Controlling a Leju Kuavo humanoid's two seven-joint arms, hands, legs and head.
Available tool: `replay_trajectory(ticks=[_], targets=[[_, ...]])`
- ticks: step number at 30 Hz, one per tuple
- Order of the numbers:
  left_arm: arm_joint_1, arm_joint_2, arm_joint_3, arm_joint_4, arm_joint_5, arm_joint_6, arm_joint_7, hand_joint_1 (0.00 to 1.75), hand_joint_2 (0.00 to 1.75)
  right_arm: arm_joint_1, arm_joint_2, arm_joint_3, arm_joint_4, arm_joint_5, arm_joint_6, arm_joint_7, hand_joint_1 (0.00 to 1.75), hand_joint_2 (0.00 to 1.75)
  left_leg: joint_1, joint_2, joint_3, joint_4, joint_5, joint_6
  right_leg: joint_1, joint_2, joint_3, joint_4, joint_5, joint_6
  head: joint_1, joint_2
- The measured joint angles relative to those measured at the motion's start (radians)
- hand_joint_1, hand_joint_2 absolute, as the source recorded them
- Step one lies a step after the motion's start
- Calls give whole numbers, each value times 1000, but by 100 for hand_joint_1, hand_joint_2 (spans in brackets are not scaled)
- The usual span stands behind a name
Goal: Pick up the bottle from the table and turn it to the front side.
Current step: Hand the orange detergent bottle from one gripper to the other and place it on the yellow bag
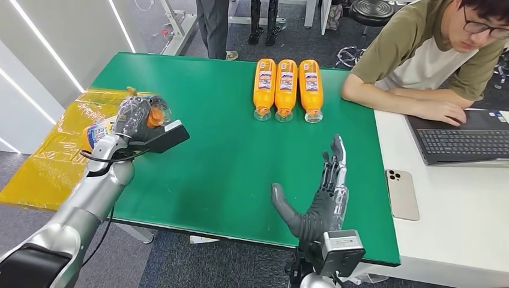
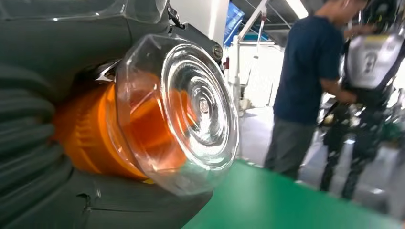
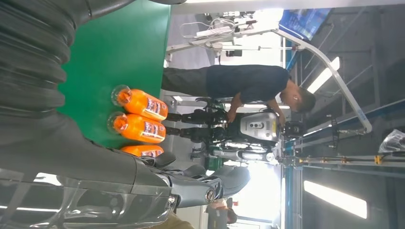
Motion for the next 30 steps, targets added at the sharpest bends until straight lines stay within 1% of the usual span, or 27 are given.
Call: replay_trajectory(ticks=[3,7,10,15,20,25,27,30], targets=[[-1,1,-33,87,-80,39,54,175,175,1,0,0,-12,0,0,5,0,175,0,0,0,0,0,0,0,0,0,0,0,0,0,0],[0,12,-97,178,-228,70,166,175,175,2,0,0,-22,11,0,16,0,175,0,0,-1,0,0,0,0,0,0,0,0,0,0,0],[4,25,-128,226,-258,61,182,175,175,2,0,0,-23,12,0,19,0,175,0,0,-1,0,0,0,0,0,0,0,0,0,0,0],[14,37,-158,287,-276,20,157,175,175,1,0,1,-22,7,1,22,0,175,0,0,-1,0,0,0,0,0,-1,0,0,0,0,0],[33,25,-171,315,-282,-9,121,175,175,1,0,2,-22,5,5,26,0,175,0,0,-1,0,0,0,0,-1,-1,0,0,0,0,0],[31,7,-191,333,-312,-113,27,175,175,-1,-1,4,-21,1,13,28,0,175,0,-3,-1,0,0,0,0,-3,1,0,0,0,0,0],[20,5,-198,338,-322,-144,8,175,175,-1,-1,5,-21,-2,15,27,0,175,0,-3,0,0,0,0,0,-4,2,0,0,1,0,0],[10,2,-208,341,-330,-163,3,175,175,-2,-1,8,-20,-4,14,26,0,175,0,-3,1,0,0,0,0,-4,3,0,0,1,0,0]])
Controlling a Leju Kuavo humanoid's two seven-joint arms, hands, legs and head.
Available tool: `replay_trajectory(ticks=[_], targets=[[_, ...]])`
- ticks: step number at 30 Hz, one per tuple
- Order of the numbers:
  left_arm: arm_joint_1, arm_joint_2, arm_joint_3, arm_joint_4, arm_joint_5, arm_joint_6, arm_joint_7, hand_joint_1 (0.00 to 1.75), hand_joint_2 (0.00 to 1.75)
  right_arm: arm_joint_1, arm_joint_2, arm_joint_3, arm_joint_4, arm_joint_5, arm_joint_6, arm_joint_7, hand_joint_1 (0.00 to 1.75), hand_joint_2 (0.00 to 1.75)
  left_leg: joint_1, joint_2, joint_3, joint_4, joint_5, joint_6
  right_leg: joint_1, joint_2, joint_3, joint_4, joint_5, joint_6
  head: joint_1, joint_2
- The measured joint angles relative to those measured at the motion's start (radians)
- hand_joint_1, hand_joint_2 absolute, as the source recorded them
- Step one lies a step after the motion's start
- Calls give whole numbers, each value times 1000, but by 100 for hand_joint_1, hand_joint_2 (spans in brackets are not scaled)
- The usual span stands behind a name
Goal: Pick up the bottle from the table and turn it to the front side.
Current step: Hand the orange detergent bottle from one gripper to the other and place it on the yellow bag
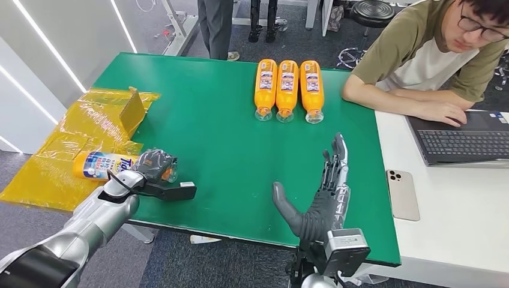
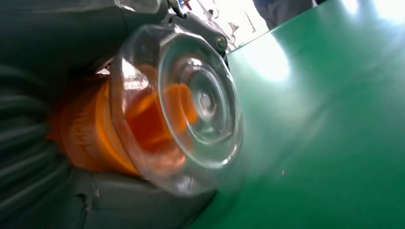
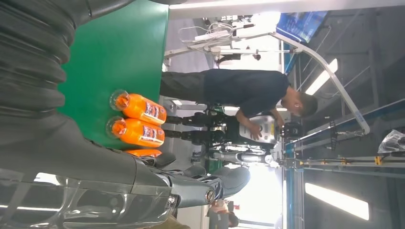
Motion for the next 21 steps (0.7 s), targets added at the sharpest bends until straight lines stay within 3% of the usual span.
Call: replay_trajectory(ticks=[14,21], targets=[[-8,-28,-6,6,-18,-5,24,175,175,-28,0,24,26,-2,16,12,0,175,0,-1,1,0,0,0,0,-2,2,0,0,0,0,0],[-1,-42,-5,11,-12,62,67,175,175,-30,0,27,27,19,28,37,0,175,0,-2,1,0,1,0,0,-3,2,0,0,0,0,0]])
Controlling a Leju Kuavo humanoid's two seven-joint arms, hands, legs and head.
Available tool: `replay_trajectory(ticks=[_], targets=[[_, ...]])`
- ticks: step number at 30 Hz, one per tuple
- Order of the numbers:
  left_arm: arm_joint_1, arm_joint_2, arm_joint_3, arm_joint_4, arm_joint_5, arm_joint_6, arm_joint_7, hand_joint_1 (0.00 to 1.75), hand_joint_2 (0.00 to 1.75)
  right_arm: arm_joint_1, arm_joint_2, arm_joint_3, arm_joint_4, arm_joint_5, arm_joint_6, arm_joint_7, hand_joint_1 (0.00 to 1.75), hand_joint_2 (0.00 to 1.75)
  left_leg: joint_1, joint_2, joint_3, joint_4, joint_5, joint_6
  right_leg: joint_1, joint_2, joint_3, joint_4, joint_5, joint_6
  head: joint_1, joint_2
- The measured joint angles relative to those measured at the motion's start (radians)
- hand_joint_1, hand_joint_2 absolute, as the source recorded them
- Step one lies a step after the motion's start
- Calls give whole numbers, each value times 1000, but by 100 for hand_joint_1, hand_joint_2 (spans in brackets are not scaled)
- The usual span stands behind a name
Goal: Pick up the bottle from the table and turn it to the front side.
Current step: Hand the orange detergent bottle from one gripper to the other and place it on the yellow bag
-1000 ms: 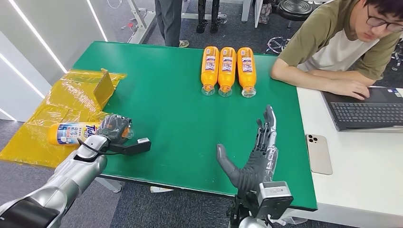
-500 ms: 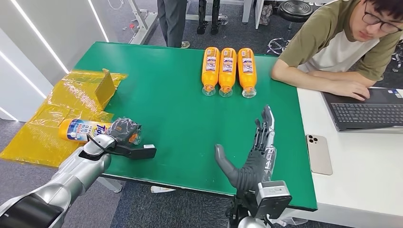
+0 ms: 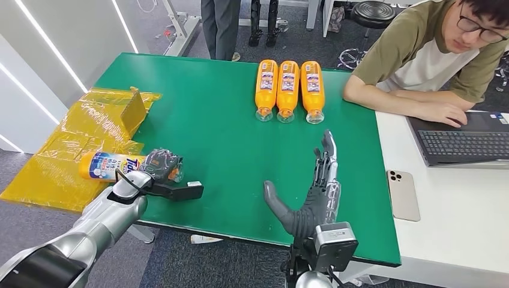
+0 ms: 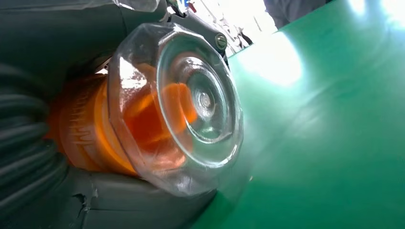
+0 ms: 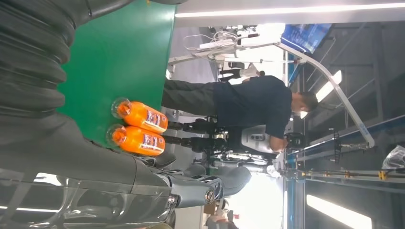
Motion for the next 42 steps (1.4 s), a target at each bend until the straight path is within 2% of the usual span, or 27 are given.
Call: replay_trajectory(ticks=[1,2,5,6,12,15,19,22,24,27,30,32,35,42], targets=[[2,-2,0,1,2,11,4,170,175,0,0,0,0,2,3,2,0,175,0,0,0,0,0,0,0,0,0,0,0,0,0,0],[3,-4,0,2,3,18,9,141,175,0,0,0,0,5,5,3,0,175,0,0,0,0,0,0,0,0,0,0,0,0,0,0],[6,-8,1,3,3,30,21,15,175,0,0,0,0,13,9,6,0,175,0,0,0,0,0,0,0,0,0,0,0,0,0,0],[6,-9,2,4,3,34,25,0,175,0,0,0,0,14,11,6,0,175,0,0,0,0,0,0,0,0,0,0,0,0,0,0],[9,-16,24,6,19,45,41,0,175,0,0,0,0,20,29,10,0,175,0,0,0,0,0,0,0,0,0,0,0,0,0,0],[11,-18,46,6,48,55,21,0,175,0,0,0,0,29,39,11,0,175,0,0,0,0,0,0,0,1,0,0,0,0,0,0],[27,-21,98,6,118,82,-67,0,175,-1,0,0,3,32,44,10,0,175,0,0,0,0,0,0,0,1,-1,0,0,0,0,0],[46,-30,172,6,231,73,-181,0,175,-2,0,0,7,29,48,7,0,175,0,0,-1,0,0,0,0,1,-1,0,0,0,0,0],[55,-38,242,5,345,-5,-287,0,175,-3,0,-1,8,24,54,3,0,175,0,0,-1,0,0,0,0,1,-1,0,0,0,0,0],[61,-49,357,-4,512,-212,-423,0,175,-5,1,-2,14,13,63,-3,0,175,0,0,-1,0,0,0,0,1,-1,0,0,0,0,0],[88,-55,451,-41,666,-457,-485,0,175,-6,3,-5,20,10,66,-10,0,175,0,0,-1,0,0,0,0,1,-1,0,0,0,0,0],[120,-57,496,-78,763,-572,-492,0,175,-7,3,-7,22,6,68,-13,0,175,0,1,-1,0,0,0,0,2,-1,0,0,0,0,0],[161,-56,550,-129,904,-675,-493,0,175,-6,4,-9,22,3,67,-14,0,175,0,2,-1,0,0,0,0,3,-2,0,0,0,0,0],[246,-51,673,-297,1219,-795,-494,0,175,-2,6,-20,21,6,84,-18,0,175,0,2,-1,0,0,0,0,3,-3,0,0,0,0,0]])
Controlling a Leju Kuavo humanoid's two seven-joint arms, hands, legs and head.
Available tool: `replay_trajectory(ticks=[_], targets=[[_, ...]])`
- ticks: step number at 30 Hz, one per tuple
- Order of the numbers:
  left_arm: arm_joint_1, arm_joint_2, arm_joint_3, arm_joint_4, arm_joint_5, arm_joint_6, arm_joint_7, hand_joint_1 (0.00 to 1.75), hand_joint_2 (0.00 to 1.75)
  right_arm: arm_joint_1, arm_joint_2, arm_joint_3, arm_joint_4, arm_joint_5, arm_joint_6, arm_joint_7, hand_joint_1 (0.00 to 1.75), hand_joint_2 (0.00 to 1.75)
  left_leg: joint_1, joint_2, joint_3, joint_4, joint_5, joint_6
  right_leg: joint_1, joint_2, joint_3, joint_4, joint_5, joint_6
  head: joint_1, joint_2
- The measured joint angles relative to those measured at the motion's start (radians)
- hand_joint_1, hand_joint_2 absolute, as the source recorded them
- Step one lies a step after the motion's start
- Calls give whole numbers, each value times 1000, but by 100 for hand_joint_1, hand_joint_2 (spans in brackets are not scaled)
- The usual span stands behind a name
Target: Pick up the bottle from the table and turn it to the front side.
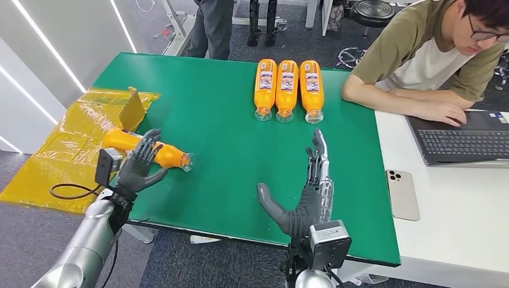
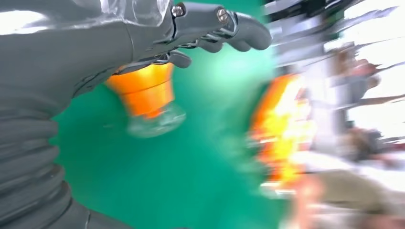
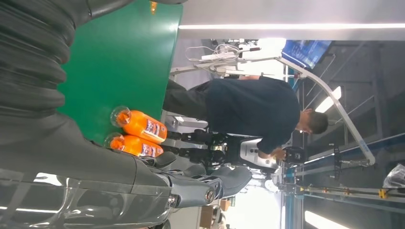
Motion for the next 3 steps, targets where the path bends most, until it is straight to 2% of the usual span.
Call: replay_trajectory(ticks=[3], targets=[[22,-11,62,-83,77,-44,0,0,175,0,1,-3,1,2,10,-4,0,175,0,0,0,0,0,0,0,0,0,0,0,0,0,0]])
